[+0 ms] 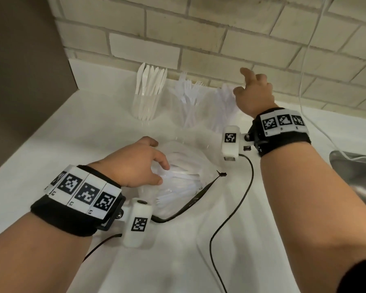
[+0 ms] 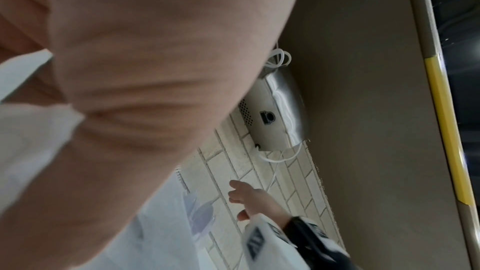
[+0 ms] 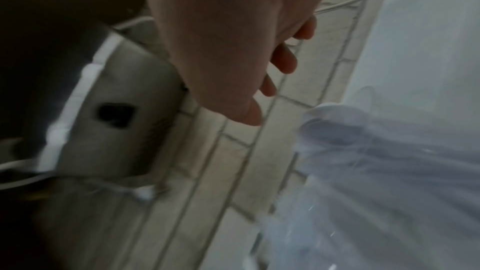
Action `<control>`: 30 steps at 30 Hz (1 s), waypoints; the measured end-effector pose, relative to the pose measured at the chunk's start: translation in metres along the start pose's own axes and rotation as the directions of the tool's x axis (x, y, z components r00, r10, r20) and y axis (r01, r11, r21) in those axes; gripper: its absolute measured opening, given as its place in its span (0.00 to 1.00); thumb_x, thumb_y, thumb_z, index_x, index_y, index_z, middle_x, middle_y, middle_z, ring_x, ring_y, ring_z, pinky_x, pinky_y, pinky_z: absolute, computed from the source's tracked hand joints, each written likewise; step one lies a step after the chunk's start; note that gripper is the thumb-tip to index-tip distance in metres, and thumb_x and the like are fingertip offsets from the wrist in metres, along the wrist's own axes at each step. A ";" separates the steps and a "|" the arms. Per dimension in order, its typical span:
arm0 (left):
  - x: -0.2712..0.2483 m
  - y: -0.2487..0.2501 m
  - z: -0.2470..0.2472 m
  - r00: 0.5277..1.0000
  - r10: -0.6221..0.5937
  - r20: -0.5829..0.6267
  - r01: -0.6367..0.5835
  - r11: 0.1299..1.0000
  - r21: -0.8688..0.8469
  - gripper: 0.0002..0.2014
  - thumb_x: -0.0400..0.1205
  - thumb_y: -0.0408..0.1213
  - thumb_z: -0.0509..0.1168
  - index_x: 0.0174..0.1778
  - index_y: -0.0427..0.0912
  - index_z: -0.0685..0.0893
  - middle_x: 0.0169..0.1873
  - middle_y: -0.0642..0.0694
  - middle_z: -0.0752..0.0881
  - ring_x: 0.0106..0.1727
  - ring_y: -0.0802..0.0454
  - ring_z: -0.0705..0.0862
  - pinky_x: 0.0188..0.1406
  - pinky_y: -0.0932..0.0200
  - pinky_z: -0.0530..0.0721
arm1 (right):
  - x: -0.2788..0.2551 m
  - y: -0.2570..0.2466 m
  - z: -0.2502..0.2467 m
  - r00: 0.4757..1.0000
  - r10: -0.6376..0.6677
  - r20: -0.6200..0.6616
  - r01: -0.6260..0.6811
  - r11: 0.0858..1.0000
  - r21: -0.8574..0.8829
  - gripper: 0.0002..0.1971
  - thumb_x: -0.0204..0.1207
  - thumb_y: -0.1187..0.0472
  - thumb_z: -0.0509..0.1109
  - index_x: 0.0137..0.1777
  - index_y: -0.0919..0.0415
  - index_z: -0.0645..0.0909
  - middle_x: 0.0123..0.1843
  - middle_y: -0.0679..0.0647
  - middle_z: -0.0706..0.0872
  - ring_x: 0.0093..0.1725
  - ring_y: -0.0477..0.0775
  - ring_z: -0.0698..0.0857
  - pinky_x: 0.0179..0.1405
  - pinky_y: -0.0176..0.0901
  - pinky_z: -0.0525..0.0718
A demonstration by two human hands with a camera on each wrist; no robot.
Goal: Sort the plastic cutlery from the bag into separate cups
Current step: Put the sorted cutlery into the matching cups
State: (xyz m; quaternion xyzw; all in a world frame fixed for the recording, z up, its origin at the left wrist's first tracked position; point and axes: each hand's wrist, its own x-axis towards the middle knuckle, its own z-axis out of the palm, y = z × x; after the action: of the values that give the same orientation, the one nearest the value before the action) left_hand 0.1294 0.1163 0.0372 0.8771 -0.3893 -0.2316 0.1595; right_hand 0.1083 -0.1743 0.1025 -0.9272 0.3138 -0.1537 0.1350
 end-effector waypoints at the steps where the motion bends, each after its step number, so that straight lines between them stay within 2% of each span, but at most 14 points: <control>1: -0.001 -0.001 0.000 1.000 -0.013 -0.014 0.013 1.000 -0.003 0.13 0.75 0.50 0.72 0.55 0.65 0.84 0.78 0.51 0.62 0.72 0.53 0.73 0.65 0.65 0.68 | -0.011 -0.005 -0.003 0.998 -0.051 0.026 0.051 0.999 0.020 0.26 0.80 0.57 0.58 0.79 0.49 0.63 0.75 0.59 0.69 0.73 0.65 0.68 0.72 0.58 0.68; 3: -0.001 -0.002 0.002 0.998 -0.032 -0.049 0.033 0.999 0.010 0.12 0.76 0.51 0.70 0.56 0.63 0.85 0.75 0.50 0.67 0.72 0.53 0.73 0.62 0.65 0.68 | -0.038 -0.018 -0.005 0.977 -0.189 0.096 0.181 0.980 0.085 0.21 0.79 0.60 0.62 0.72 0.54 0.74 0.68 0.57 0.76 0.67 0.59 0.75 0.69 0.48 0.72; 5: -0.001 -0.001 0.006 0.996 -0.048 -0.072 0.051 0.998 0.036 0.15 0.75 0.52 0.70 0.58 0.59 0.85 0.69 0.51 0.73 0.68 0.53 0.76 0.59 0.64 0.71 | -0.073 -0.035 -0.001 0.928 -0.314 0.202 0.281 0.943 0.177 0.14 0.77 0.63 0.66 0.62 0.56 0.82 0.56 0.50 0.81 0.53 0.48 0.80 0.53 0.34 0.75; 7: 0.000 -0.001 0.010 0.994 -0.068 -0.087 0.073 0.996 0.059 0.21 0.72 0.54 0.72 0.61 0.57 0.85 0.64 0.52 0.76 0.65 0.52 0.78 0.59 0.60 0.76 | -0.105 -0.049 0.010 0.842 -0.418 0.340 0.355 0.905 0.235 0.09 0.74 0.64 0.70 0.52 0.56 0.87 0.45 0.42 0.84 0.44 0.43 0.81 0.41 0.27 0.75; 8: -0.001 0.000 0.011 0.993 -0.079 -0.089 0.086 0.994 0.074 0.24 0.70 0.54 0.73 0.63 0.57 0.83 0.64 0.52 0.76 0.65 0.51 0.79 0.59 0.57 0.79 | -0.118 -0.053 0.018 0.786 -0.446 0.428 0.374 0.894 0.247 0.09 0.72 0.64 0.72 0.51 0.57 0.87 0.42 0.42 0.85 0.43 0.43 0.83 0.41 0.27 0.76; 10: -0.002 0.001 0.014 0.994 -0.090 -0.063 0.096 0.990 0.107 0.32 0.68 0.47 0.75 0.70 0.56 0.77 0.68 0.50 0.71 0.64 0.49 0.79 0.58 0.55 0.81 | -0.135 -0.056 0.037 0.661 -0.433 0.613 0.395 0.895 0.206 0.19 0.68 0.61 0.78 0.60 0.57 0.84 0.50 0.47 0.86 0.50 0.47 0.84 0.50 0.33 0.80; 12: -0.004 -0.001 0.018 0.996 -0.091 -0.025 0.093 0.989 0.115 0.39 0.69 0.37 0.74 0.77 0.55 0.68 0.75 0.50 0.64 0.66 0.47 0.78 0.58 0.61 0.78 | -0.143 -0.054 0.054 0.587 -0.344 0.733 0.446 0.893 0.062 0.41 0.63 0.55 0.81 0.76 0.56 0.70 0.70 0.51 0.77 0.66 0.52 0.78 0.66 0.42 0.78; 14: -0.006 -0.004 0.022 0.995 -0.099 -0.020 0.100 0.988 0.115 0.42 0.71 0.29 0.70 0.79 0.56 0.63 0.79 0.49 0.57 0.69 0.46 0.76 0.59 0.63 0.77 | -0.148 -0.052 0.065 0.589 -0.293 0.753 0.487 0.873 -0.041 0.53 0.60 0.51 0.83 0.82 0.58 0.56 0.80 0.54 0.65 0.77 0.56 0.66 0.76 0.46 0.69; 16: -0.006 -0.008 0.025 0.987 -0.149 -0.058 0.155 0.981 0.114 0.42 0.73 0.25 0.64 0.79 0.62 0.61 0.81 0.47 0.51 0.68 0.41 0.77 0.59 0.57 0.81 | -0.151 -0.053 0.074 0.624 -0.301 0.721 0.520 0.849 -0.096 0.55 0.61 0.49 0.82 0.82 0.62 0.54 0.80 0.57 0.63 0.78 0.59 0.64 0.77 0.46 0.67; 18: -0.005 -0.012 0.026 0.972 -0.218 -0.088 0.227 0.967 0.113 0.44 0.73 0.24 0.60 0.79 0.67 0.56 0.81 0.44 0.48 0.64 0.38 0.79 0.52 0.54 0.83 | -0.153 -0.055 0.082 0.681 -0.310 0.664 0.514 0.847 -0.131 0.50 0.63 0.49 0.80 0.80 0.63 0.57 0.77 0.58 0.67 0.76 0.60 0.68 0.75 0.48 0.68; 21: -0.004 -0.014 0.027 0.965 -0.244 -0.097 0.250 0.966 0.058 0.45 0.74 0.22 0.58 0.81 0.66 0.53 0.80 0.42 0.52 0.60 0.39 0.81 0.43 0.58 0.79 | -0.152 -0.057 0.086 0.742 -0.277 0.611 0.456 0.876 -0.157 0.41 0.66 0.48 0.77 0.76 0.60 0.64 0.72 0.57 0.72 0.73 0.61 0.70 0.71 0.52 0.72; 25: -0.003 -0.018 0.028 0.964 -0.242 -0.112 0.247 0.969 0.032 0.46 0.73 0.22 0.58 0.80 0.67 0.52 0.80 0.42 0.54 0.60 0.40 0.82 0.43 0.59 0.79 | -0.153 -0.055 0.087 0.734 -0.268 0.623 0.468 0.866 -0.178 0.34 0.68 0.47 0.74 0.73 0.55 0.69 0.72 0.57 0.69 0.75 0.62 0.66 0.72 0.55 0.68; 27: -0.003 -0.020 0.028 0.963 -0.245 -0.113 0.251 0.968 0.034 0.46 0.72 0.23 0.60 0.80 0.68 0.52 0.80 0.42 0.54 0.60 0.40 0.82 0.44 0.58 0.81 | -0.154 -0.055 0.087 0.723 -0.276 0.633 0.462 0.874 -0.147 0.32 0.69 0.50 0.73 0.72 0.54 0.70 0.72 0.56 0.70 0.74 0.61 0.68 0.71 0.55 0.69; 30: -0.003 -0.022 0.029 0.966 -0.241 -0.095 0.244 0.969 0.022 0.47 0.72 0.24 0.63 0.80 0.68 0.52 0.79 0.42 0.56 0.58 0.42 0.82 0.45 0.58 0.82 | -0.153 -0.052 0.089 0.721 -0.297 0.626 0.442 0.893 -0.085 0.26 0.68 0.52 0.73 0.66 0.53 0.73 0.59 0.52 0.74 0.66 0.59 0.76 0.61 0.50 0.74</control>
State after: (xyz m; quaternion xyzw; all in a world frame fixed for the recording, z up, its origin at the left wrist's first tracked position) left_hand 0.1257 0.1303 0.0039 0.9305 -0.2750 -0.2023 0.1330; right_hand 0.0541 -0.0253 0.0086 -0.9803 0.0781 0.1597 0.0856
